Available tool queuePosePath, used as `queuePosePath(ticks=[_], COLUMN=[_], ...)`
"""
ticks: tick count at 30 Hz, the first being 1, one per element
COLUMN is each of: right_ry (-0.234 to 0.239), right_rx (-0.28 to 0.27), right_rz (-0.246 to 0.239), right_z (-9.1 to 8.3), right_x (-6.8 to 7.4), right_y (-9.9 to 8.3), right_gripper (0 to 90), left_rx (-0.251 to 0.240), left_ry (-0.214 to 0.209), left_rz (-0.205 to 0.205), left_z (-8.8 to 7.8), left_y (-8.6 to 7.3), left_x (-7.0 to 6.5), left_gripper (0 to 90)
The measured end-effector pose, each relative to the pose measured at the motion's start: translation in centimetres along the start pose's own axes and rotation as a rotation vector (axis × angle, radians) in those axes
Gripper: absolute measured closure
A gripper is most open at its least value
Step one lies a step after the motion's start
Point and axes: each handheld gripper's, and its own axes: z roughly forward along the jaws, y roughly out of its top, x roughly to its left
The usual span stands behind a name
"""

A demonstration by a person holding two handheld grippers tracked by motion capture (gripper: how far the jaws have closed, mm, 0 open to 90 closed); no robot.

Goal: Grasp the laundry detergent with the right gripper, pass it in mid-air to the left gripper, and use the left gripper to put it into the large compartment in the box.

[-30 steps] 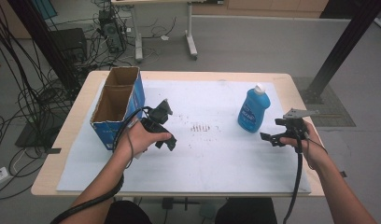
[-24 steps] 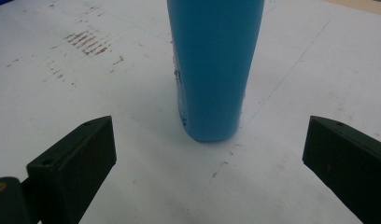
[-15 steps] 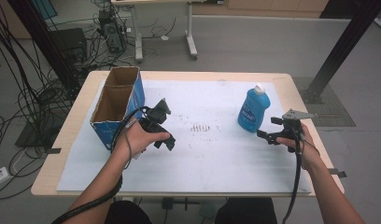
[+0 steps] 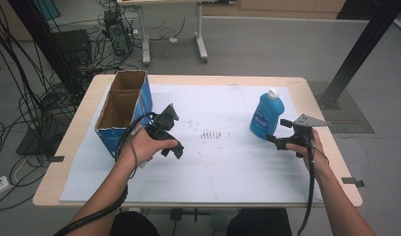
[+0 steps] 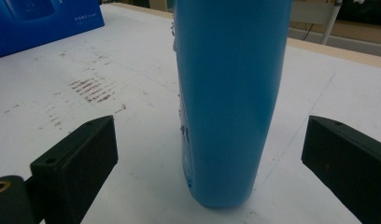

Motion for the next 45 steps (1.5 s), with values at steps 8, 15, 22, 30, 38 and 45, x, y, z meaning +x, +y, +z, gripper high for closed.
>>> queuePosePath(ticks=[8,15,22,30,38,45], right_ry=[-0.005,-0.008,-0.014,-0.024,-0.023,-0.022], right_rx=[-0.056,-0.072,-0.096,-0.110,-0.111,-0.117], right_rz=[-0.025,-0.034,-0.037,-0.045,-0.056,-0.055], right_z=[1.0,1.8,2.7,3.7,4.6,4.8], right_x=[-0.3,-0.5,-0.6,-0.7,-0.4,-0.4], right_y=[0.0,-0.2,-0.3,-0.1,0.0,0.1], right_gripper=[3.7,3.8,4.3,4.3,4.4,4.5], left_rx=[0.011,0.014,0.011,0.014,0.013,0.015], left_ry=[-0.001,0.004,0.005,0.001,0.000,0.000], left_rz=[0.008,0.013,0.020,0.023,0.025,0.024], left_z=[0.2,0.0,-0.1,-0.1,0.0,0.0], left_y=[0.0,0.1,0.3,0.3,0.3,0.2], left_x=[-0.3,-0.5,-0.7,-1.0,-1.0,-0.9], left_gripper=[11.6,11.7,11.7,11.7,11.7,11.7])
